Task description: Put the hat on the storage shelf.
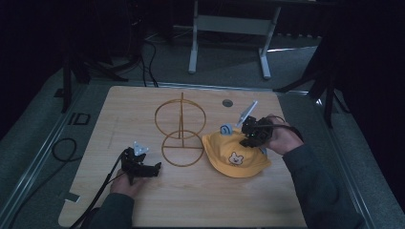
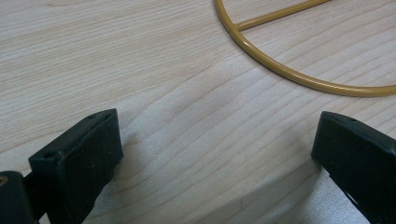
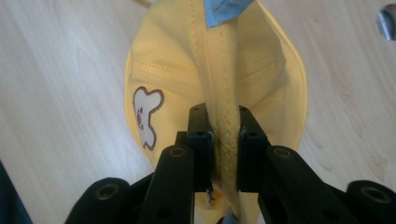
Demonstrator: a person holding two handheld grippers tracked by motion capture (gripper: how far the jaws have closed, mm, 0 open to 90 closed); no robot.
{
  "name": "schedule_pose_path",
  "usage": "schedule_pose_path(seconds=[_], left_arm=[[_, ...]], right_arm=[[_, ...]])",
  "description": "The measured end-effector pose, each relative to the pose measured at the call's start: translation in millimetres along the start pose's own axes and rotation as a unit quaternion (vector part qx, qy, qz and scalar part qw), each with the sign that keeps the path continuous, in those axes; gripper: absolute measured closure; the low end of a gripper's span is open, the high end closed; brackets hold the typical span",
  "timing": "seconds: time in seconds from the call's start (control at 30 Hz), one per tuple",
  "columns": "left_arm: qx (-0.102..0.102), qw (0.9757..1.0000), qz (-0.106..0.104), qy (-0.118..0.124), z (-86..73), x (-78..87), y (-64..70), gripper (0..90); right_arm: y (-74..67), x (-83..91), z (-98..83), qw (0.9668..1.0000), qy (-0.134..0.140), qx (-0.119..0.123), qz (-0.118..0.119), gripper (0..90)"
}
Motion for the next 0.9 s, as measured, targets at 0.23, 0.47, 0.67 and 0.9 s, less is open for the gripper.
schedule_pose_path(seconds=[0.23, 0.47, 0.67, 0.9], left_arm=[[0.0, 1.0, 0.0, 0.0, 0.0, 0.0, 0.0, 1.9], [0.0, 1.0, 0.0, 0.0, 0.0, 0.0, 0.0, 1.9], [0.0, 1.0, 0.0, 0.0, 0.0, 0.0, 0.0, 1.9], [0.001, 1.0, 0.0, 0.001, 0.2, -0.1, 0.1, 1.9]], right_arm=[[16.8, 13.5, -1.5, 0.9984, 0.042, -0.034, -0.016, 79.3], [30.7, 25.0, -3.2, 0.9948, 0.079, -0.056, -0.033, 80.2], [37.2, 33.8, -5.1, 0.9918, 0.1, -0.071, -0.036, 80.8], [45.9, 49.3, -3.1, 0.9837, 0.147, -0.088, -0.055, 81.6]])
Point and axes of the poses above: each handheld gripper's, and its own axes: x roughly backward along the jaws, z roughly out of its top, y roughly to its right, the point moved 8 cm from there along -x, roughly forward along the jaws, and after that the axes turned 11 degrees about -x, right-handed, at the moved point
